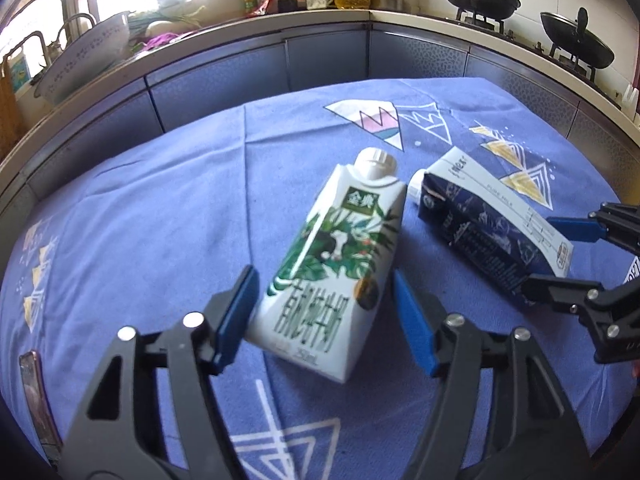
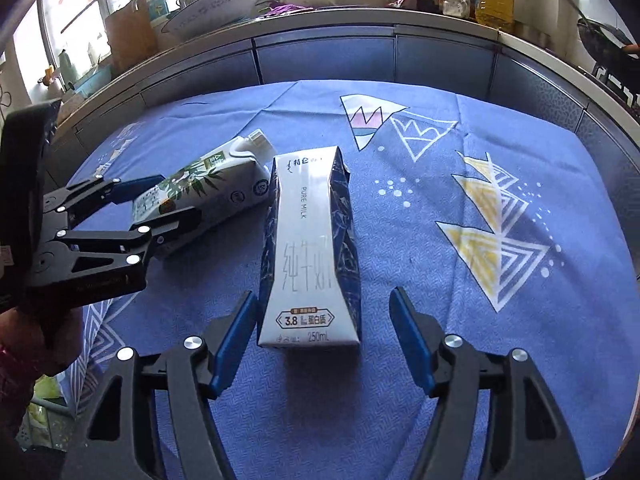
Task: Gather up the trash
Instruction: 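Grasp the green-printed milk carton with the left gripper while the right gripper grasps the blue carton, then carry both cartons toward the beige basket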
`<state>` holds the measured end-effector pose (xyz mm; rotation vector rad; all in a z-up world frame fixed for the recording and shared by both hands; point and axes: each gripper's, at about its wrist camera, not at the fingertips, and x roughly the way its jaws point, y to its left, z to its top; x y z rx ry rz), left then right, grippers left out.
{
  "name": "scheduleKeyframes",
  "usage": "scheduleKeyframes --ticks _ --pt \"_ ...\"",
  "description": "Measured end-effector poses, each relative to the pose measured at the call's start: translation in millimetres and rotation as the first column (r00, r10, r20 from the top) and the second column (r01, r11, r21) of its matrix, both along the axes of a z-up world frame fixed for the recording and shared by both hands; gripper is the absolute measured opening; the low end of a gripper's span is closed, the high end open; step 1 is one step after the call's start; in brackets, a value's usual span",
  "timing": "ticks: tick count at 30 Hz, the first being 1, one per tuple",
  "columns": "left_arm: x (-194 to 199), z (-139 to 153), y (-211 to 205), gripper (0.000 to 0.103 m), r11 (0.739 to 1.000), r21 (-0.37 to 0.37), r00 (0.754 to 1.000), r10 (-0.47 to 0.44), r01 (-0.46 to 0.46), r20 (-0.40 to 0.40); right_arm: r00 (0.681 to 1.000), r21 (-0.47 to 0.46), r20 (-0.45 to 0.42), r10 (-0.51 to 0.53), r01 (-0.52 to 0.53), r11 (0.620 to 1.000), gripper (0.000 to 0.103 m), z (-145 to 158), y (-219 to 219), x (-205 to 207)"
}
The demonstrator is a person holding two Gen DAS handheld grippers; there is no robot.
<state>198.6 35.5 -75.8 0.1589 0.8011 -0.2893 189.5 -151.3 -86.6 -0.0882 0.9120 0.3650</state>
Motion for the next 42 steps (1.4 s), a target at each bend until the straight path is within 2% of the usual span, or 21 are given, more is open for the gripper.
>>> scheduleKeyframes --ticks 1,5,9,13,15,17,18,21,24,25,26,27,28,32,35,36,37,38,39,42 --pt "-2.0 -0.3 -0.4 0.058 1.0 -0.001 1.0 -0.003 0.003 0.008 1.0 0.03 -0.002 0.017 -0.017 0.999 0.051 0.6 -3.5 -2.5" --pt "-6.3 6.3 -0.2 0.053 0.998 -0.062 1.0 -0.012 0.011 -0.014 1.0 0.103 0.001 0.029 -0.029 0.994 0.05 6.9 -17.2 -8.6" --pt "-12.8 27.1 -21.2 0.051 0.995 -0.082 0.998 -0.06 0.061 0.014 1.0 0.194 0.015 -0.017 0.014 0.981 0.05 18.0 -45.1 -16.7" --pt "-10.1 46.5 -57.7 0.047 0.983 -0.124 0.991 -0.137 0.137 0.011 0.996 0.324 -0.013 -0.09 0.089 0.942 0.05 22.9 -94.7 -23.6" --pt "-7.4 54.4 -79.4 0.044 0.975 -0.142 0.985 -0.174 0.173 0.01 0.99 0.396 -0.033 -0.134 0.137 0.908 0.05 23.3 -126.0 -28.8" --pt "-4.5 63.5 -105.3 0.01 0.962 -0.16 0.975 -0.224 0.223 0.011 0.982 0.46 -0.047 -0.181 0.183 0.869 0.05 23.6 -158.7 -37.0" --pt "-2.3 66.0 -117.9 0.002 0.953 -0.174 0.968 -0.251 0.247 -0.001 0.977 0.485 -0.05 -0.209 0.207 0.85 0.05 23.9 -175.7 -42.0" --pt "3.6 71.6 -157.3 0.002 0.944 -0.165 0.956 -0.294 0.287 -0.018 0.955 0.522 -0.05 -0.294 0.275 0.807 0.05 25.4 -221.6 -59.2" --pt "9.1 72.2 -179.5 0.003 0.947 -0.135 0.952 -0.302 0.293 -0.054 0.94 0.52 -0.042 -0.339 0.31 0.796 0.05 26.1 -249.0 -74.0" --pt "11.2 71.3 -180.8 0.013 0.95 -0.127 0.953 -0.295 0.285 -0.072 0.938 0.507 -0.032 -0.344 0.312 0.803 0.05 26.0 -251.9 -77.6" --pt "12.8 69.9 -179.6 0.041 0.958 -0.11 0.958 -0.274 0.264 -0.087 0.939 0.492 -0.023 -0.344 0.311 0.813 0.05 25.7 -252.1 -80.5" --pt "13.0 67.8 -176.7 0.059 0.97 -0.084 0.966 -0.235 0.227 -0.103 0.941 0.482 -0.017 -0.338 0.304 0.822 0.05 25.1 -250.3 -82.5" --pt "10.9 65.6 -170.7 0.084 0.98 -0.064 0.975 -0.195 0.189 -0.11 0.944 0.474 -0.01 -0.329 0.294 0.83 0.05 23.3 -248.0 -84.7" --pt "-6.4 49.0 -148.8 0.085 0.995 0.038 0.988 -0.089 0.094 -0.127 0.959 0.433 0.017 -0.284 0.249 0.867 0.05 15.6 -229.2 -80.8" --pt "-19.3 27.3 -139.7 0.085 0.996 0.05 0.981 -0.058 0.068 -0.185 0.969 0.447 -0.001 -0.246 0.221 0.867 0.05 6.5 -218.5 -70.4" --pt "-23.9 20.9 -138.5 0.082 0.996 0.056 0.981 -0.055 0.067 -0.187 0.971 0.45 -0.006 -0.239 0.215 0.867 0.05 4.1 -215.5 -67.9" --pt "-27.3 14.8 -138.1 0.066 0.996 0.06 0.98 -0.06 0.073 -0.187 0.972 0.454 -0.01 -0.233 0.212 0.865 0.05 2.5 -214.4 -66.4" --pt "-30.1 11.9 -137.0 0.052 0.995 0.011 0.976 -0.093 0.097 -0.195 0.974 0.458 -0.013 -0.228 0.208 0.864 0.05 1.4 -213.6 -65.2" --pt "-31.9 11.6 -135.2 0.052 0.995 -0.015 0.977 -0.099 0.098 -0.191 0.974 0.46 -0.015 -0.224 0.206 0.864 0.05 0.7 -213.2 -64.8" --pt "-30.1 13.7 -141.4 0.05 0.994 -0.006 0.977 -0.105 0.105 -0.186 0.974 0.474 -0.019 -0.227 0.209 0.855 0.05 0.7 -218.0 -66.5"
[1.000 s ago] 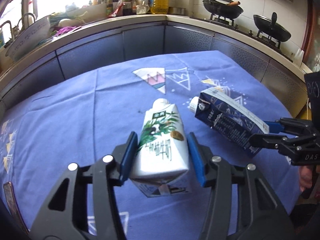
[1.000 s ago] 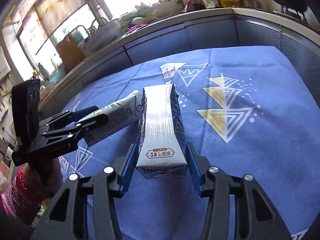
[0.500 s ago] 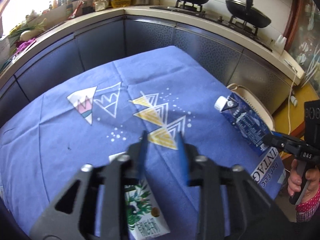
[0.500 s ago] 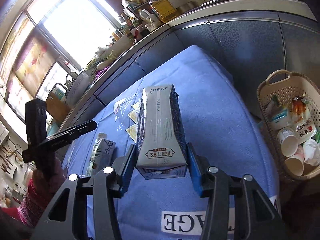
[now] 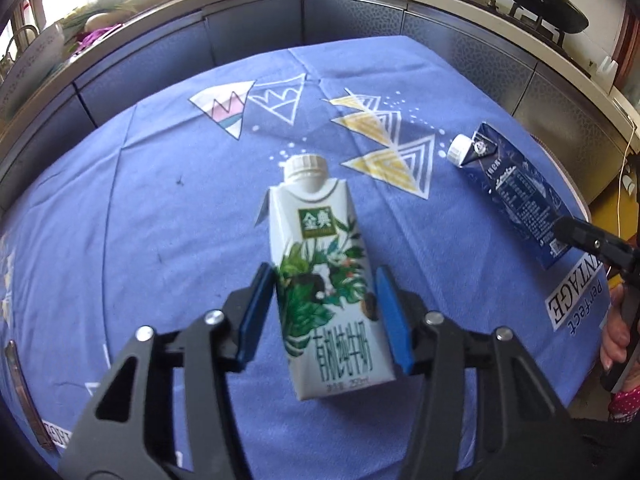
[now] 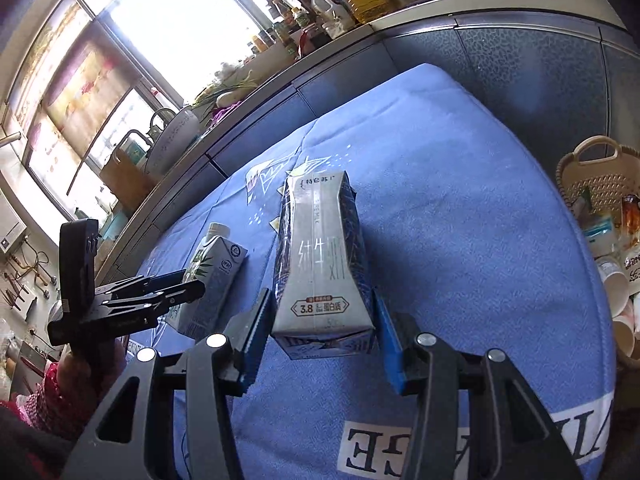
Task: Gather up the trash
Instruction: 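Carry both cartons toward the beige basket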
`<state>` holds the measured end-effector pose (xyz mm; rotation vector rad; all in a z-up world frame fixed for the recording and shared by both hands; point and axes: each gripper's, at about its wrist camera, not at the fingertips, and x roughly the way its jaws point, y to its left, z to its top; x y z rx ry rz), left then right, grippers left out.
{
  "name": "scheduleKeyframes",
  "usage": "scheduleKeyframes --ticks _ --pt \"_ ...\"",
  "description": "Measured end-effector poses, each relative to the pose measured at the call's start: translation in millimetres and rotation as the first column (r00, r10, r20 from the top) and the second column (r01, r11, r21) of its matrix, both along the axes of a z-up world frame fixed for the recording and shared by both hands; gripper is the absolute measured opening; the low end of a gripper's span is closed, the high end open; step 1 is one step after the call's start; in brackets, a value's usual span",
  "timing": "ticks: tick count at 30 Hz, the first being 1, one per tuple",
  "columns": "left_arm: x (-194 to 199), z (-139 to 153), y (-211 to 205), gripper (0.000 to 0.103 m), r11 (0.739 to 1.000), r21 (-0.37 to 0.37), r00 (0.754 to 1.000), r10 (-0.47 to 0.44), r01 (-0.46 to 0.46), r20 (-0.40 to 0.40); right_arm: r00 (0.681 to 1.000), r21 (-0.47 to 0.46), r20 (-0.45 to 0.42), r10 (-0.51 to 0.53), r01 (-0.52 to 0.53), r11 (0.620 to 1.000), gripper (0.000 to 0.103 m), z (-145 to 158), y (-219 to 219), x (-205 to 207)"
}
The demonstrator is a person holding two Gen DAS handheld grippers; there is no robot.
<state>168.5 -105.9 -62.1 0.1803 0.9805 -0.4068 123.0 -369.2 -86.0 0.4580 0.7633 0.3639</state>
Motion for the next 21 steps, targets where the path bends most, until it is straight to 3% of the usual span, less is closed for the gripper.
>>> scheduleKeyframes --ticks 3,7,8,9,10,14,19,21 --pt "6.1 13.8 -11.4 0.048 0.997 -0.066 1.0 -0.03 0.03 -0.002 1.0 0.043 0.011 -0.03 0.029 0.999 0.05 2.9 -16.6 -6.0" --pt "13.1 41.8 -56.9 0.044 0.986 -0.103 0.991 -0.126 0.13 0.042 0.992 0.083 0.041 -0.121 0.118 0.99 0.05 11.6 -50.0 -21.1" --pt "14.2 48.7 -74.0 0.037 0.98 -0.108 0.985 -0.162 0.167 0.054 0.987 0.089 0.05 -0.15 0.146 0.985 0.05 13.9 -60.5 -26.1" --pt "14.4 54.8 -91.7 0.014 0.974 -0.105 0.978 -0.196 0.203 0.072 0.982 0.094 0.056 -0.182 0.176 0.98 0.05 15.7 -72.5 -31.1" --pt "14.8 61.0 -112.0 0.0 0.96 -0.116 0.966 -0.248 0.256 0.079 0.975 0.095 0.061 -0.214 0.207 0.974 0.05 16.5 -84.4 -36.2" --pt "20.2 75.0 -191.6 0.0 0.918 -0.127 0.926 -0.367 0.376 0.087 0.934 0.091 0.055 -0.352 0.346 0.934 0.05 14.0 -137.3 -57.7" --pt "26.1 74.7 -227.5 0.002 0.927 -0.073 0.928 -0.361 0.368 0.088 0.9 0.102 0.039 -0.435 0.43 0.897 0.05 -1.3 -177.5 -78.2" --pt "23.2 62.5 -228.0 0.025 0.936 -0.001 0.934 -0.35 0.351 0.071 0.898 0.118 0.022 -0.44 0.435 0.893 0.05 -11.7 -185.1 -78.3"
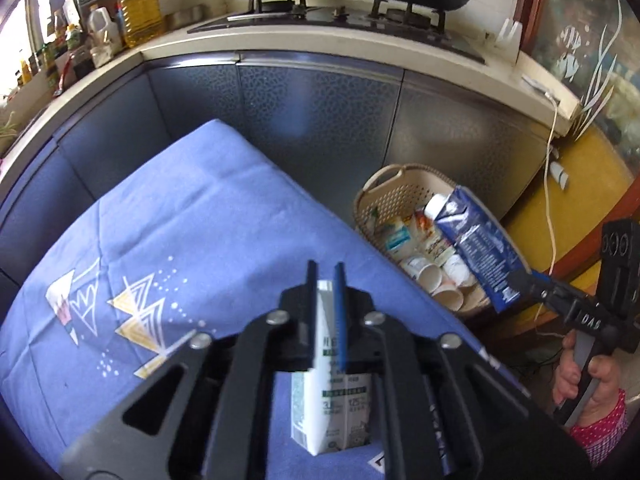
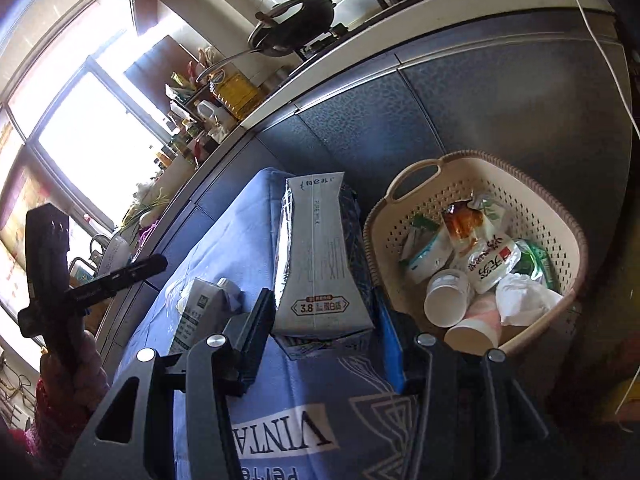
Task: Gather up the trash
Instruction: 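Carry both cartons toward the beige basket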
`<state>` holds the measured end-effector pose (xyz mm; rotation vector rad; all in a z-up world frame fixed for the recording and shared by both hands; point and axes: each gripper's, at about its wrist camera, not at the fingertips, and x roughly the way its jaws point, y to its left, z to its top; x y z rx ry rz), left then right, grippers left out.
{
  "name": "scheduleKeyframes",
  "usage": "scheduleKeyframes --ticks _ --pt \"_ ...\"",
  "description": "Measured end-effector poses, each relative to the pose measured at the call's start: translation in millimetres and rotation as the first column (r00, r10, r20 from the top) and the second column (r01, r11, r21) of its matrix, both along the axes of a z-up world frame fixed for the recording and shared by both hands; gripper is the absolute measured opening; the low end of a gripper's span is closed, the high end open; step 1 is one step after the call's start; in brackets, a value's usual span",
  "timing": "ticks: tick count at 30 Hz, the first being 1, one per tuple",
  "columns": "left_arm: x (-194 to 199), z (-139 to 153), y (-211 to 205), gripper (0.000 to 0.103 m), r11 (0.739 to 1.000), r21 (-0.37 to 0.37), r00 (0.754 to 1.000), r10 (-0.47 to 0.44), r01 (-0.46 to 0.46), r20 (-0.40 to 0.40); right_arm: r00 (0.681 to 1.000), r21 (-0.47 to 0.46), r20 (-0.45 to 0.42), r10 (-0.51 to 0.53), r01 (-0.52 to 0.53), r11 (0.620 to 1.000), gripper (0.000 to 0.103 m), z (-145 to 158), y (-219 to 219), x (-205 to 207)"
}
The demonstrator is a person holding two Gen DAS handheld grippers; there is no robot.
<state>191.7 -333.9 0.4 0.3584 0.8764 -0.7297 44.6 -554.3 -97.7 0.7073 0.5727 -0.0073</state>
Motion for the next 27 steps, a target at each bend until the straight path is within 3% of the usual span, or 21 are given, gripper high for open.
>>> scheduleKeyframes --ticks 1,2,6,10,17,18,19,20,25,27 --pt "-1.5 -6.8 4.1 0.052 1.0 0.029 1.0 0.012 -0.011 -0.009 1.0 0.014 -0.002 0.002 -0.002 1.0 0.05 -4.8 -1.7 1.8" --pt "-4.6 -12.8 9.2 0.066 0.999 0.039 1.0 0.015 -0.014 -0.023 1.0 0.025 -0.003 0.004 -0.004 1.0 0.05 -8.7 -3.1 4.0" --pt "-18.5 -28.8 19.9 0.077 0.994 0.098 0.999 0.046 -0.047 0.02 1.0 0.054 0.003 0.027 -0.027 0.998 0.05 -15.7 -3.1 13.5" --pt "-21.7 -48.0 30.2 0.078 0.988 0.141 0.998 0.06 -0.06 0.003 0.998 0.053 0.021 0.061 -0.062 0.997 0.05 -10.3 3.8 21.2" --pt "-27.4 -72.5 29.5 0.078 0.993 0.118 0.997 0.033 -0.025 -0.066 0.996 0.057 0.04 0.081 -0.083 0.995 0.05 -6.2 11.8 24.5" --pt "-27.7 -76.0 28.2 0.075 0.993 0.118 0.997 0.029 -0.021 -0.065 0.996 0.057 0.04 0.082 -0.084 0.995 0.05 -6.5 12.3 24.2" --pt "-25.4 -79.3 28.0 0.055 0.993 0.114 0.997 0.028 -0.02 -0.068 0.996 0.057 0.04 0.083 -0.085 0.995 0.05 -7.0 12.1 23.9" --pt "-22.0 -82.8 28.2 0.051 0.994 0.11 0.996 0.029 -0.021 -0.079 0.996 0.057 0.04 0.083 -0.085 0.995 0.05 -7.6 11.7 23.3" --pt "-17.3 -73.7 24.8 0.05 0.999 0.036 0.993 0.017 -0.013 -0.119 0.998 0.053 0.044 0.042 -0.044 0.998 0.05 -8.9 -1.0 16.4" --pt "-17.0 -59.8 13.9 0.05 1.0 0.012 0.996 -0.013 0.014 -0.092 0.999 0.057 0.048 0.003 -0.006 0.998 0.05 -9.6 -13.8 12.4"
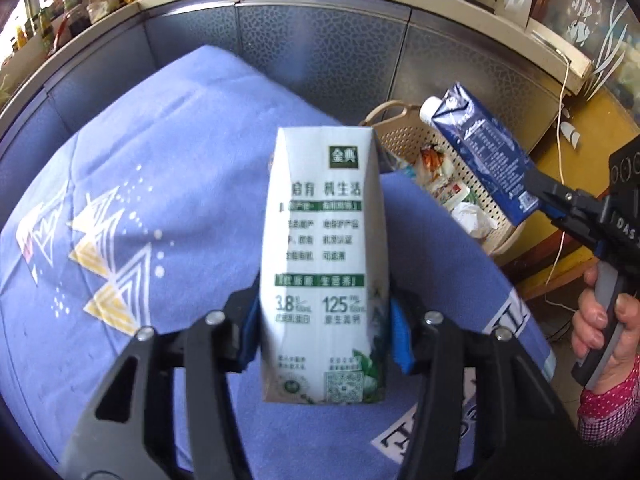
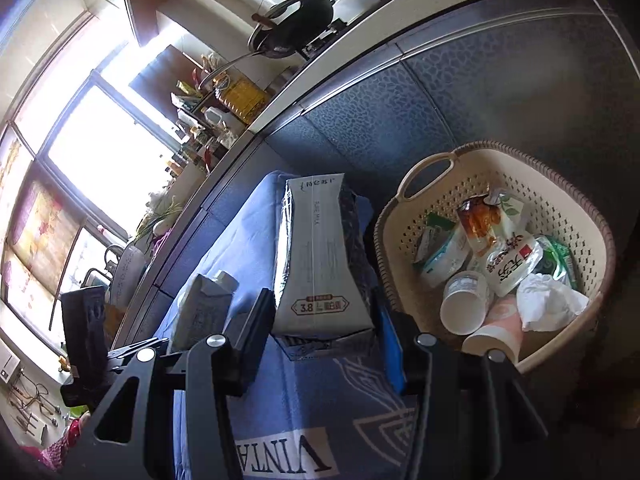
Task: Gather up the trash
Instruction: 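Carry both cartons toward the beige basket, then open the left gripper over the basket while the right gripper releases the blue carton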
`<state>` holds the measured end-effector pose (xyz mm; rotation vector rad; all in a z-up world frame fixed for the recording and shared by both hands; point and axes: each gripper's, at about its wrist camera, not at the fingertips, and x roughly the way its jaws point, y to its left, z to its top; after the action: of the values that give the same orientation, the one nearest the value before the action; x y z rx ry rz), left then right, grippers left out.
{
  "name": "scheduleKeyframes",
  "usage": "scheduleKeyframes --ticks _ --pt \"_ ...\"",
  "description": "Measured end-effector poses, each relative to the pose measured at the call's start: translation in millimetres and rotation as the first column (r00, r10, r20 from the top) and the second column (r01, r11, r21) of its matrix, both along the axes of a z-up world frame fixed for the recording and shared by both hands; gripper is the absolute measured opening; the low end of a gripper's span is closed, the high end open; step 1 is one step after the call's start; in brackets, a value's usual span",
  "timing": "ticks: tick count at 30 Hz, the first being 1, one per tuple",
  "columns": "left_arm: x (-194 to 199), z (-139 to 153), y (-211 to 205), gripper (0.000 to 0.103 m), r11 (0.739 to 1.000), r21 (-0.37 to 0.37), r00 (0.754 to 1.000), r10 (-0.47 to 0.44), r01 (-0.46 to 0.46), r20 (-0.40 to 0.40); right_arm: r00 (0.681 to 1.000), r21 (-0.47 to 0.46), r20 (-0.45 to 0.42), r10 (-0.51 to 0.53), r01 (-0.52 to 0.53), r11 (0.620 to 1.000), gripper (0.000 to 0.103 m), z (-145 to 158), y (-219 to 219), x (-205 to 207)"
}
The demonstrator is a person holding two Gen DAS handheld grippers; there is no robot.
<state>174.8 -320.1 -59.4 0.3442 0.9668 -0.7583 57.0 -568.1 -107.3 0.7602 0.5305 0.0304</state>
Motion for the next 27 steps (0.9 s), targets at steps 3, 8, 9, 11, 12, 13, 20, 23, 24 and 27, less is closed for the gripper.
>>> scheduleKeyframes --ticks 3,8,9,11,12,13,20,23,24,27 --pt "1.6 18.2 -29.4 0.05 0.998 -0.032 0.998 -0.057 0.058 0.021 0.997 0.006 -0.003 -0.072 0.072 0.997 0.05 -3.5 -23.9 -6.5" --pt "4.0 27.9 -104.7 0.05 0.981 -0.049 0.982 -0.189 0.19 0.022 0.982 -0.043 -0.05 -0.184 0.182 0.982 0.05 -13.4 -56.1 -13.2" --pt "7.2 24.1 -122.3 0.05 0.977 -0.048 0.978 -0.21 0.209 0.004 0.978 -0.047 -0.061 -0.197 0.194 0.98 0.05 -17.0 -61.5 -12.7" --pt "14.0 13.8 -153.4 0.051 0.971 -0.035 0.971 -0.237 0.236 -0.029 0.972 -0.055 -0.086 -0.217 0.213 0.975 0.05 -25.0 -70.4 -11.3" --pt "17.9 7.1 -167.0 0.051 0.972 -0.021 0.971 -0.236 0.236 -0.032 0.969 -0.059 -0.101 -0.227 0.222 0.973 0.05 -29.6 -73.5 -10.4" --pt "22.2 0.4 -180.5 0.051 0.972 -0.015 0.971 -0.237 0.236 -0.04 0.965 -0.061 -0.113 -0.236 0.23 0.971 0.05 -34.0 -76.1 -9.9" --pt "23.0 -31.1 -233.0 0.079 0.974 0.04 0.975 -0.222 0.222 -0.006 0.925 -0.013 -0.163 -0.343 0.346 0.938 0.063 -73.5 -88.4 -5.0" --pt "21.6 -23.5 -220.3 0.079 0.978 0.037 0.979 -0.204 0.204 0.003 0.923 -0.015 -0.146 -0.355 0.357 0.934 0.064 -73.4 -83.7 -9.3" --pt "19.3 -18.7 -214.1 0.079 0.981 0.041 0.981 -0.193 0.192 0.03 0.923 -0.014 -0.136 -0.359 0.36 0.933 0.064 -71.3 -80.8 -11.8" --pt "10.2 -3.9 -192.8 0.079 0.985 0.044 0.979 -0.174 0.17 0.111 0.926 -0.004 -0.124 -0.356 0.358 0.934 0.065 -65.9 -74.9 -18.6"
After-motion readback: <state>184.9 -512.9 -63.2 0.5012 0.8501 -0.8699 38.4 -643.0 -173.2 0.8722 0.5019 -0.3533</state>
